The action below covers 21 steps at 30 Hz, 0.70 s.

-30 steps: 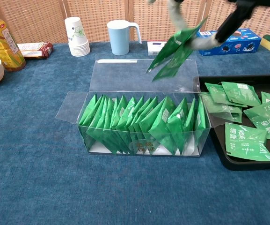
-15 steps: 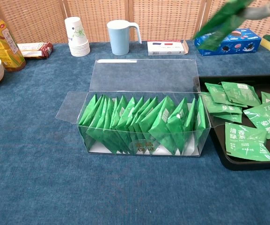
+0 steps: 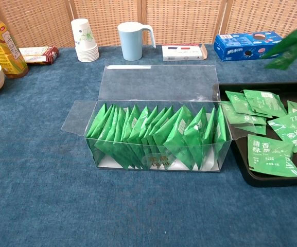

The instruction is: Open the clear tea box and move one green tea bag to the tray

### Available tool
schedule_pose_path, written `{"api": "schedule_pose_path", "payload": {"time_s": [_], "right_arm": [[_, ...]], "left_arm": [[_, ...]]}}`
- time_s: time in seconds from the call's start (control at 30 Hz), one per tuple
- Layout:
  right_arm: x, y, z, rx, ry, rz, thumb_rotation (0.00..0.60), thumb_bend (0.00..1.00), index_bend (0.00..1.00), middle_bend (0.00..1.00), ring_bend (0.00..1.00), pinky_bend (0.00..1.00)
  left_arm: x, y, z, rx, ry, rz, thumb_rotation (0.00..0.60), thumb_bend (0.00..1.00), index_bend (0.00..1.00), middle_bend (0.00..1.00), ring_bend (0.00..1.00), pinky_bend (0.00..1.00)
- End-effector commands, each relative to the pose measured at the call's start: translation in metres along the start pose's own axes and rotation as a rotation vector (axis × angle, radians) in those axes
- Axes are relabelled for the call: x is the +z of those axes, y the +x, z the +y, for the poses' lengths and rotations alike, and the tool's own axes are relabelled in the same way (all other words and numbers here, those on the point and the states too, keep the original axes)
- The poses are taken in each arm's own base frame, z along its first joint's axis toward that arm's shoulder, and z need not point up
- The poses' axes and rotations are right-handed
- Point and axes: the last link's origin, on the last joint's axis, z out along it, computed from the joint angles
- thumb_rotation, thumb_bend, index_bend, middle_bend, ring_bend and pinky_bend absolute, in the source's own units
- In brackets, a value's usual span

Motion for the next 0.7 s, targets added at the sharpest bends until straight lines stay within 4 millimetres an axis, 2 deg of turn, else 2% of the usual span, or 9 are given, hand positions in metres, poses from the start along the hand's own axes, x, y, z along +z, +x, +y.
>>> {"api": "schedule_pose_path", "payload": {"time_s": [0.03,0.1,0.17,0.23,0.33,0.43,0.7], "right_arm": [[-0.003,-0.009,0.008,-0.010,-0.028,-0.022,0.600,0.37,0.55,0.18,0.07,0.00],[-0.003,-0.012,0.012,-0.013,-0.042,-0.036,0.600,0.37,0.50,0.16,0.06,0.00],[-0.004,-0.015,0.016,-0.022,-0.056,-0.052,0.600,0.37,0.40,0.11,0.03,0.00],[-0.005,-0.017,0.019,-0.033,-0.068,-0.068,0.600,0.37,0.22,0.04,0.00,0.00],[-0.007,-0.019,0.021,-0.024,-0.082,-0.080,0.600,0.37,0.08,0.00,0.00,0.00],[-0.009,-0.019,0.020,0.005,-0.096,-0.075,0.600,0.37,0.02,0.00,0.00,0.00],[-0.027,-0.006,0.016,0.143,-0.187,0.009,0.600,0.37,0.00,0.00,0.00,0.00]], "left_arm": [[0.000,0.000,0.000,-0.001,0.001,0.000,0.600,0.29,0.13,0.03,0.00,0.26],[-0.001,0.000,0.000,0.000,0.000,0.001,0.600,0.29,0.13,0.03,0.00,0.26],[-0.001,0.001,-0.001,0.000,0.002,0.002,0.600,0.29,0.13,0.03,0.00,0.26],[-0.002,0.001,-0.001,-0.001,0.004,0.002,0.600,0.29,0.13,0.03,0.00,0.26],[-0.002,0.001,-0.002,-0.002,0.006,0.001,0.600,0.29,0.12,0.02,0.00,0.26],[-0.003,0.000,-0.002,-0.004,0.007,0.000,0.600,0.29,0.12,0.02,0.00,0.26],[-0.005,-0.003,-0.009,-0.007,0.041,-0.022,0.600,0.29,0.12,0.02,0.00,0.26]]}}
